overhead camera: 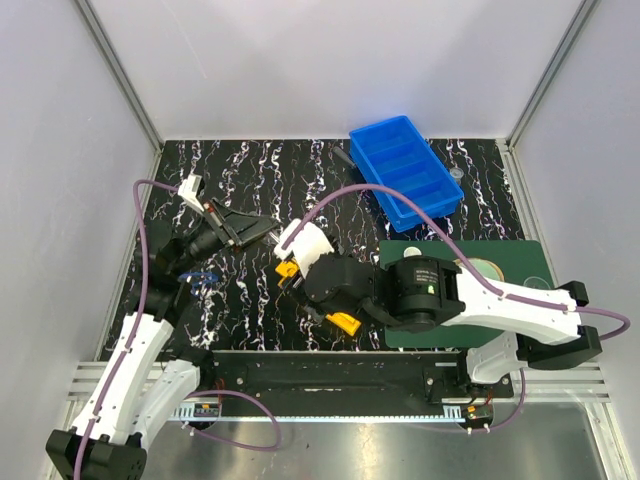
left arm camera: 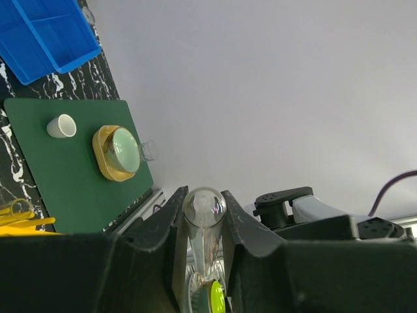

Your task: Organize the chemistry lab equipment

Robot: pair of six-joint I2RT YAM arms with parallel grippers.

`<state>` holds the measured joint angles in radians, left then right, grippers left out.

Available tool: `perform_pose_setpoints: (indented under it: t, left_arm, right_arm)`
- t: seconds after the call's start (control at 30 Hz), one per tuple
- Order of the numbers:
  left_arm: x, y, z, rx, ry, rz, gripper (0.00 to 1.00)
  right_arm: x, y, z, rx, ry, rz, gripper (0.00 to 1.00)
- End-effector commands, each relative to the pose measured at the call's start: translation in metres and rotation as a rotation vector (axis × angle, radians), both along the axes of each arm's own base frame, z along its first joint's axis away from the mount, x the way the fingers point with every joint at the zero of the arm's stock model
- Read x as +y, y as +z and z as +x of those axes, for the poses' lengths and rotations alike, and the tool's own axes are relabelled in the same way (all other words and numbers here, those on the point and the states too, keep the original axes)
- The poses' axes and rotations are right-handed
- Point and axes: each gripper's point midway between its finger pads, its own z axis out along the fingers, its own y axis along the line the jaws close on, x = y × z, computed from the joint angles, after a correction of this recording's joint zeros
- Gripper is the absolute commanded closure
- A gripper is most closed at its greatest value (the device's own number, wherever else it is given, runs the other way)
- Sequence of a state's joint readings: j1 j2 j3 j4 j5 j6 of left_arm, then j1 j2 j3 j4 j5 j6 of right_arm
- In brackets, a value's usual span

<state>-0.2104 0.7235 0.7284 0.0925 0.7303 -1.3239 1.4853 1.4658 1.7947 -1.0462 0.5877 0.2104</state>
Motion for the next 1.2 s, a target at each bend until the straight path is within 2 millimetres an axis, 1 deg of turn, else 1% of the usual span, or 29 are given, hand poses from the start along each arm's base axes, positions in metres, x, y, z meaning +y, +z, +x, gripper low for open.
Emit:
perform_pose_setpoints:
  t: [0.0, 0.03, 0.07, 0.1, 0.13, 0.17, 0.2, 0.23, 0.27, 0.3, 0.33, 0.37, 0.4, 0.43, 0.47, 0.5, 0.53, 0.57, 0.6, 0.63, 0.7, 0.73, 0.77, 0.8, 0.83, 0.87, 0.97, 1.17]
  left_arm:
    - [0.002, 0.004, -0.005, -0.046, -0.009, 0.022, 1.00]
    - [0.003, 0.005, -0.006, -0.050, -0.009, 0.021, 1.00]
    - [0.003, 0.005, -0.007, -0.051, -0.010, 0.020, 1.00]
    - [0.003, 0.005, -0.008, -0.054, -0.009, 0.020, 1.00]
    - [0.004, 0.006, -0.008, -0.057, -0.007, 0.018, 1.00]
    - [0.004, 0.007, -0.010, -0.062, -0.011, 0.014, 1.00]
    - [0.004, 0.008, -0.011, -0.074, -0.013, 0.007, 1.00]
    - [0.005, 0.010, -0.012, -0.081, -0.012, -0.002, 1.00]
    - [0.005, 0.017, -0.016, -0.103, -0.018, -0.026, 1.00]
    - [0.006, 0.017, -0.016, -0.106, -0.019, -0.039, 1.00]
    - [0.007, 0.020, -0.018, -0.120, -0.019, -0.052, 1.00]
    - [0.007, 0.025, -0.021, -0.122, -0.025, -0.078, 1.00]
    - [0.007, 0.031, -0.024, -0.162, -0.030, -0.098, 1.00]
    - [0.008, 0.034, -0.025, -0.160, -0.034, -0.117, 1.00]
    - [0.008, 0.039, -0.029, -0.202, -0.043, -0.133, 1.00]
    - [0.008, 0.041, -0.030, -0.210, -0.047, -0.147, 1.00]
    - [0.009, 0.044, -0.033, -0.202, -0.056, -0.174, 1.00]
    - [0.010, 0.048, -0.037, -0.240, -0.063, -0.194, 1.00]
    - [0.010, 0.049, -0.040, -0.248, -0.068, -0.207, 1.00]
    - [0.011, 0.052, -0.043, -0.248, -0.074, -0.228, 1.00]
    - [0.014, 0.056, -0.049, -0.272, -0.077, -0.260, 1.00]
    - [0.015, 0.058, -0.054, -0.298, -0.077, -0.271, 1.00]
    - [0.016, 0.061, -0.057, -0.307, -0.076, -0.280, 1.00]
    - [0.017, 0.063, -0.060, -0.304, -0.081, -0.302, 1.00]
    - [0.020, 0.069, -0.065, -0.338, -0.082, -0.321, 1.00]
    - [0.021, 0.072, -0.067, -0.347, -0.082, -0.331, 1.00]
    - [0.024, 0.081, -0.073, -0.371, -0.079, -0.359, 1.00]
    - [0.026, 0.085, -0.077, -0.379, -0.083, -0.387, 1.00]
  right_arm:
    - [0.009, 0.053, -0.011, -0.057, 0.001, 0.171, 0.22]
    - [0.011, 0.061, -0.012, -0.063, -0.005, 0.209, 0.16]
    - [0.005, 0.072, -0.013, -0.063, -0.019, 0.257, 0.11]
    - [0.004, 0.078, -0.018, -0.056, -0.011, 0.292, 0.08]
    - [0.006, 0.092, -0.019, -0.049, -0.017, 0.369, 0.07]
    - [-0.007, 0.098, -0.021, -0.028, -0.020, 0.433, 0.04]
    - [-0.011, 0.104, -0.022, -0.016, -0.022, 0.487, 0.03]
    - [-0.013, 0.122, -0.022, 0.000, -0.029, 0.605, 0.03]
    - [-0.031, 0.119, -0.023, 0.023, -0.038, 0.670, 0.02]
    - [-0.038, 0.122, -0.023, 0.040, -0.046, 0.733, 0.01]
    - [-0.044, 0.136, -0.023, 0.057, -0.055, 0.848, 0.01]
    - [-0.061, 0.128, -0.023, 0.083, -0.071, 0.908, 0.01]
    - [-0.067, 0.137, -0.023, 0.098, -0.074, 0.995, 0.01]
    - [-0.068, 0.121, -0.022, 0.102, -0.086, 0.996, 0.01]
    - [-0.082, 0.128, -0.021, 0.123, -0.099, 1.057, 0.01]
    - [-0.084, 0.129, -0.020, 0.131, -0.108, 1.088, 0.02]
    - [-0.085, 0.121, -0.019, 0.140, -0.121, 1.093, 0.03]
    - [-0.082, 0.119, -0.020, 0.147, -0.119, 1.104, 0.03]
    - [-0.080, 0.121, -0.020, 0.158, -0.119, 1.133, 0.04]
    - [-0.073, 0.112, -0.020, 0.169, -0.129, 1.127, 0.04]
    - [-0.066, 0.112, -0.019, 0.184, -0.142, 1.161, 0.06]
    - [-0.058, 0.103, -0.020, 0.199, -0.150, 1.155, 0.07]
    - [-0.055, 0.099, -0.020, 0.205, -0.151, 1.154, 0.07]
    - [-0.052, 0.106, -0.021, 0.219, -0.146, 1.206, 0.08]
    - [-0.046, 0.099, -0.021, 0.232, -0.151, 1.204, 0.09]
    - [-0.044, 0.100, -0.022, 0.240, -0.151, 1.223, 0.10]
    - [-0.037, 0.094, -0.022, 0.249, -0.155, 1.218, 0.12]
    - [-0.027, 0.095, -0.025, 0.259, -0.136, 1.218, 0.17]
